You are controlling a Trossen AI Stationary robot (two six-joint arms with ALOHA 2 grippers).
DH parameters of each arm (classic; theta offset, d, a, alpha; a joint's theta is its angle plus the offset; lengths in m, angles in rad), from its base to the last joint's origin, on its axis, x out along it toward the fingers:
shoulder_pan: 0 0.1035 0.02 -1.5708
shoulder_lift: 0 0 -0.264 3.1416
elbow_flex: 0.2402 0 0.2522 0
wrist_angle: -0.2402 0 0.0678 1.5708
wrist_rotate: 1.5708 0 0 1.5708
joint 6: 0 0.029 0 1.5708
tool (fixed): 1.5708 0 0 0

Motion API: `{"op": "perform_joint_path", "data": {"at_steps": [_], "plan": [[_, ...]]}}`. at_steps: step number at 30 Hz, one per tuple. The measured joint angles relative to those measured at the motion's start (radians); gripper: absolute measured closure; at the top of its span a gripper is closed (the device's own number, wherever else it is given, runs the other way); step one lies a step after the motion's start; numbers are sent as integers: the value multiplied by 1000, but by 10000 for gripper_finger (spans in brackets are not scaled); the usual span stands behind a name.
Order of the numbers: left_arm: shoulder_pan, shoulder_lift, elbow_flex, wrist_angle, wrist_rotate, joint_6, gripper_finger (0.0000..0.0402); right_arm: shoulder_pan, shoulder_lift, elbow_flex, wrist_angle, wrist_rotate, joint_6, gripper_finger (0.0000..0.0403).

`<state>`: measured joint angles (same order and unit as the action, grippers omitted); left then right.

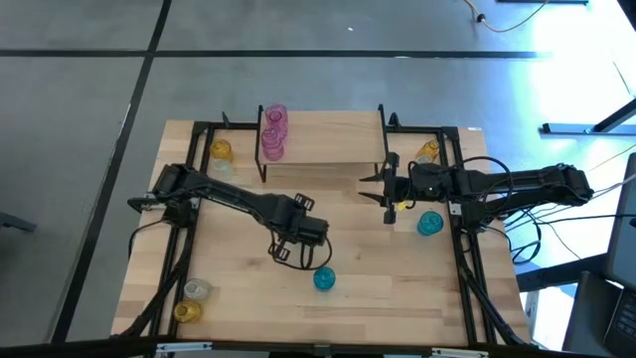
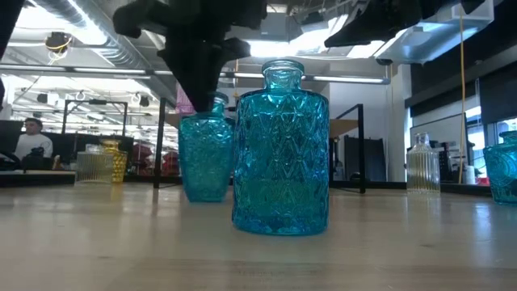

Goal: Sort vases onto shelf
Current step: Put the top left blue flower vase on the shelf

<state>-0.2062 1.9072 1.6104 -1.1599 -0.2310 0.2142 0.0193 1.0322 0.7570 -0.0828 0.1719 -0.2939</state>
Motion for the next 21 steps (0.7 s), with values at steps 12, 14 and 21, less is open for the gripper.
{"op": "perform_joint_path", "data": {"at_steps": [12, 14, 21], "plan": [[0, -1, -1, 25, -25, -63, 291, 0, 0, 0, -1, 0, 0, 259], [-1, -4, -1, 23, -61, -67, 279, 0, 0, 0, -1, 0, 0, 259], [-14, -8, 46, -44, -118, -82, 268, 0, 0, 0, 3, -1, 1, 259]]}}
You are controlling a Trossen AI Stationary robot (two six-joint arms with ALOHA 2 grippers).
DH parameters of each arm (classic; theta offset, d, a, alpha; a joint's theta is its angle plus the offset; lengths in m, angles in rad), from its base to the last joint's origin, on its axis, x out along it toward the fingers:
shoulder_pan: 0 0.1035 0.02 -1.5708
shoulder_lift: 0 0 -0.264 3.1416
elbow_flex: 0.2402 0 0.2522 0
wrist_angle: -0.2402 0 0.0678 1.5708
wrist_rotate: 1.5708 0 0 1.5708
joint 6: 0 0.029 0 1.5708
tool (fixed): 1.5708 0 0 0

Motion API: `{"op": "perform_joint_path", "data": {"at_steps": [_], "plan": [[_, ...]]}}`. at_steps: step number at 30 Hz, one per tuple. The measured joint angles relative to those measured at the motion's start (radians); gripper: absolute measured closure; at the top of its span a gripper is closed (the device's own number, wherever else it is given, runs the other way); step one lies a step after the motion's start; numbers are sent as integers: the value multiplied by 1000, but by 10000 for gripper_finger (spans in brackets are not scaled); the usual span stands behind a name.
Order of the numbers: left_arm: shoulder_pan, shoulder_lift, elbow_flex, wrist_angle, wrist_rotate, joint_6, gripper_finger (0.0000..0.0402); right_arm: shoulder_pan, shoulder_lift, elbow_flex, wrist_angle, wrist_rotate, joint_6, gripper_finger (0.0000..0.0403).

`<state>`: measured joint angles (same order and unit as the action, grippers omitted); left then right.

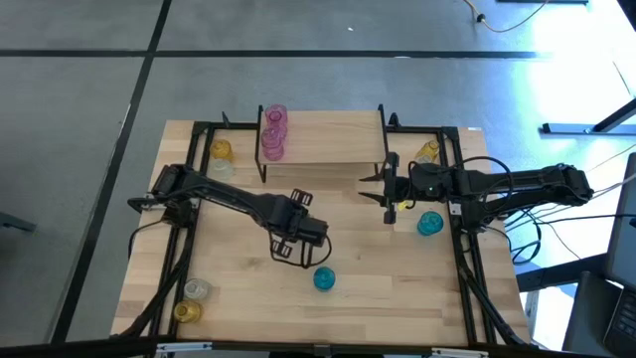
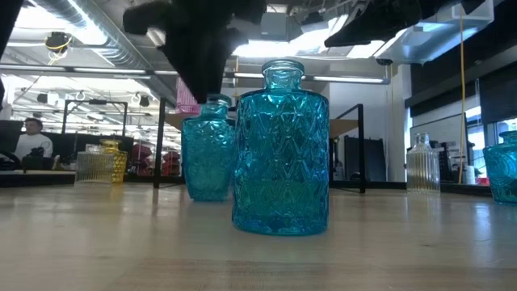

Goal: Sort vases onto shelf
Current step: Put the top left blue flower vase on the shelf

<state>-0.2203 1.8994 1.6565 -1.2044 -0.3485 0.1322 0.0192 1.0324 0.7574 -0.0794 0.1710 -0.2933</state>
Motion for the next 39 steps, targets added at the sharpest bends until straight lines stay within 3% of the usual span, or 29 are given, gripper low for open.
{"op": "perform_joint_path", "data": {"at_steps": [7, 12, 16, 21, 28, 33, 39], "plan": [[-15, -1, 74, -56, 26, -60, 268, 0, 0, 0, 0, -56, 61, 239], [-32, -31, 68, -97, 84, -133, 268, 0, 13, 2, 8, -86, 114, 173], [-41, -107, -4, -63, 140, -198, 268, 0, 56, 2, 33, -107, 108, 125], [-76, -294, -231, 117, 70, -299, 268, 0, 157, 2, 124, -150, 105, 99], [-126, -522, -645, 545, 7, -377, 268, 0, 325, 1, 366, -181, 121, 98], [-145, -554, -885, 889, -47, -362, 268, 0, 442, 7, 572, -281, 154, 97], [-126, -530, -1063, 1201, -58, -335, 268, 1, 606, 69, 605, -312, 195, 97]]}}
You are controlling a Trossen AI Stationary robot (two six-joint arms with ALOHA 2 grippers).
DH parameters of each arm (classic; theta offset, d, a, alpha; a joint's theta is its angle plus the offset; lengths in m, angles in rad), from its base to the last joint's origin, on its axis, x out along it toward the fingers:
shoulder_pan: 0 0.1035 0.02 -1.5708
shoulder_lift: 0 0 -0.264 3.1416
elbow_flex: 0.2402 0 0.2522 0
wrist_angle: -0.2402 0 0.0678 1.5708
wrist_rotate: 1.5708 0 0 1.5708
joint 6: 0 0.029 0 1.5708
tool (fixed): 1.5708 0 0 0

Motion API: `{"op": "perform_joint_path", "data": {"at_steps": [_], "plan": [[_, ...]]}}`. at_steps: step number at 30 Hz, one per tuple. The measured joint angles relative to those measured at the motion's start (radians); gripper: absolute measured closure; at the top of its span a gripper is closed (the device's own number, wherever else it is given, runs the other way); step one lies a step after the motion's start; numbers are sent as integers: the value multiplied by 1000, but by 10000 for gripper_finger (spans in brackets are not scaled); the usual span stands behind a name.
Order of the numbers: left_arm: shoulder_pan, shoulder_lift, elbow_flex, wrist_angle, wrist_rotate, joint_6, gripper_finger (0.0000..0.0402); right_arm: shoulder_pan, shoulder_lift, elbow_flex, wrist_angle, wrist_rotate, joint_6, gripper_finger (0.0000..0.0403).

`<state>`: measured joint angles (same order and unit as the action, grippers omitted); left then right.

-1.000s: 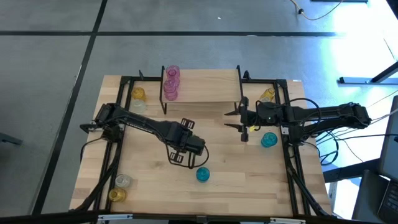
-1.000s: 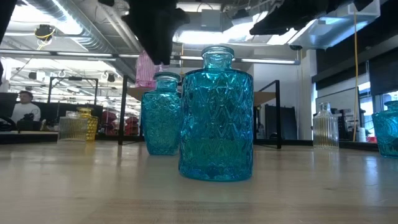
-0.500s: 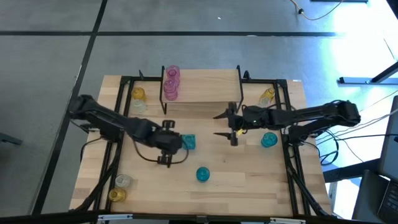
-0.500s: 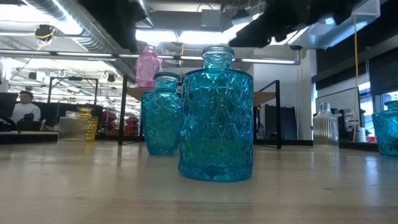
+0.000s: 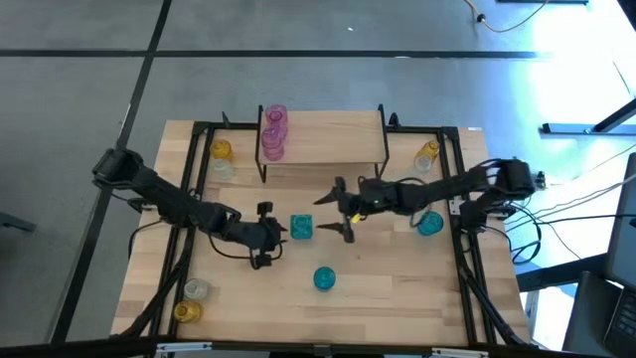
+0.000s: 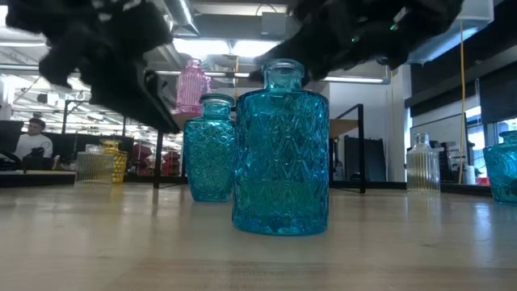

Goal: Sort vases onto shelf
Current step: Put the top left blue flower vase on the shelf

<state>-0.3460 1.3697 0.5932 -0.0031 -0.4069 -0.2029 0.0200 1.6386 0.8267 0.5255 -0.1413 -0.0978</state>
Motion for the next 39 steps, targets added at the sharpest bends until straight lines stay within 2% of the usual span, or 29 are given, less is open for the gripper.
{"op": "perform_joint_path", "data": {"at_steps": [3, 10, 23, 27, 35, 39], "plan": [[18, -1, -25, 71, -1, 4, 268, 0, 75, 44, -4, 0, 0, 97], [30, -2, -28, 74, -1, 4, 268, 0, 176, 120, -5, -9, 24, 97], [30, -1, -28, 87, -1, 13, 269, 0, 266, 182, 8, -46, 44, 100], [30, -1, -28, 89, -3, 27, 269, 0, 266, 182, 32, -46, 42, 127], [30, -1, -28, 89, -3, 29, 269, 0, 283, 183, 47, -51, 39, 222], [30, -1, -28, 88, -3, 29, 269, 0, 285, 183, 50, -47, 37, 234]]}}
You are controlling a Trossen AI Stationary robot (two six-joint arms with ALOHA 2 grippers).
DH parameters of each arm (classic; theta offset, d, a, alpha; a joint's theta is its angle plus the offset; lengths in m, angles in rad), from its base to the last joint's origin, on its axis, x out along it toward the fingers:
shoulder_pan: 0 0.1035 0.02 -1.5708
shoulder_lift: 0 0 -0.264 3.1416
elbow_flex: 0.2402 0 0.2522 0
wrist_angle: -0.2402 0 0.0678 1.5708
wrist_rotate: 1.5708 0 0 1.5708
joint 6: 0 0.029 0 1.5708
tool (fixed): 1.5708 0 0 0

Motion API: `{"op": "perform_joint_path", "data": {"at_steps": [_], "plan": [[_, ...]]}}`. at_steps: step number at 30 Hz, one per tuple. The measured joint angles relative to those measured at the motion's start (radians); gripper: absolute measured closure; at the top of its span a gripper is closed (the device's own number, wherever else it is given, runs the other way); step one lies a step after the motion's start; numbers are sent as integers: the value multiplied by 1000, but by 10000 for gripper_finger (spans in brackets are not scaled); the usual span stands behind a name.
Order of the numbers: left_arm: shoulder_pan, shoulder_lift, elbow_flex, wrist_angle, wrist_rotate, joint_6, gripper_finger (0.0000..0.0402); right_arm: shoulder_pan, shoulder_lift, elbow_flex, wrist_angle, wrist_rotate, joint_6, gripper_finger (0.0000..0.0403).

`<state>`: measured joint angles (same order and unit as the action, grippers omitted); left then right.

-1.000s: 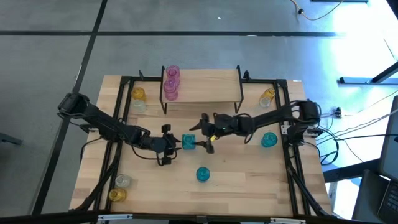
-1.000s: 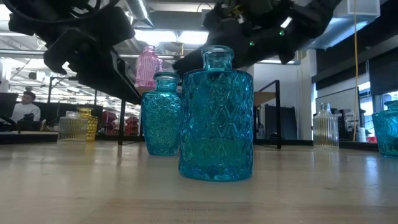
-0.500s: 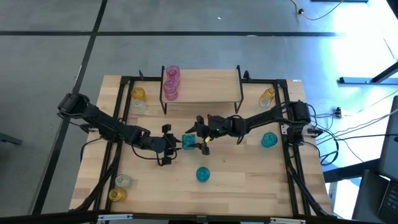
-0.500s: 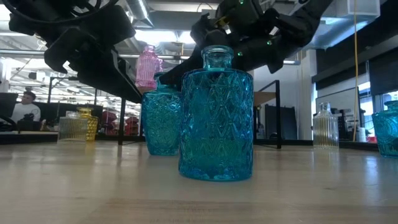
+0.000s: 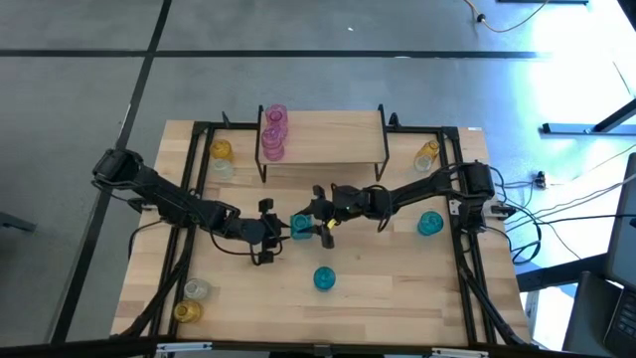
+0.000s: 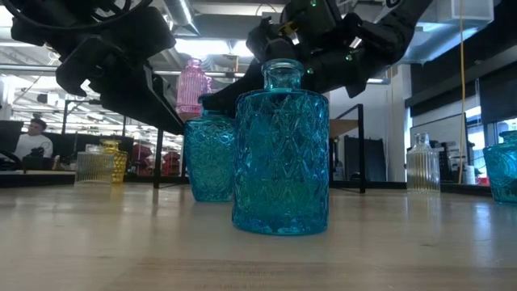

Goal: Sort vases onto shelf
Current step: Put the top left blue flower vase on the shelf

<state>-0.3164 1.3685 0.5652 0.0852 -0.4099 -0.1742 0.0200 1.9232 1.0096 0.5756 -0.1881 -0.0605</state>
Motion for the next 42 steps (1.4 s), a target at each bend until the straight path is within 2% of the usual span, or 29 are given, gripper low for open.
{"op": "perform_joint_path", "data": {"at_steps": [5, 10, 19, 26, 35, 42], "plan": [[0, 0, 0, 1, 0, 0, 269, 0, -9, 0, -10, 11, -2, 219], [0, 0, 0, 8, 4, 0, 269, -2, -59, -2, -67, 22, -6, 230], [0, 0, 1, 8, 7, 0, 269, -15, -250, -2, -191, 135, -110, 222], [0, 0, 1, 8, 7, 0, 269, -121, -406, 36, -299, 177, -184, 227], [0, 0, 1, 15, 4, 0, 269, -330, -374, 314, -552, 45, -221, 220], [0, 0, 1, 15, 4, 0, 269, -476, -250, 487, -580, -180, -211, 220]]}}
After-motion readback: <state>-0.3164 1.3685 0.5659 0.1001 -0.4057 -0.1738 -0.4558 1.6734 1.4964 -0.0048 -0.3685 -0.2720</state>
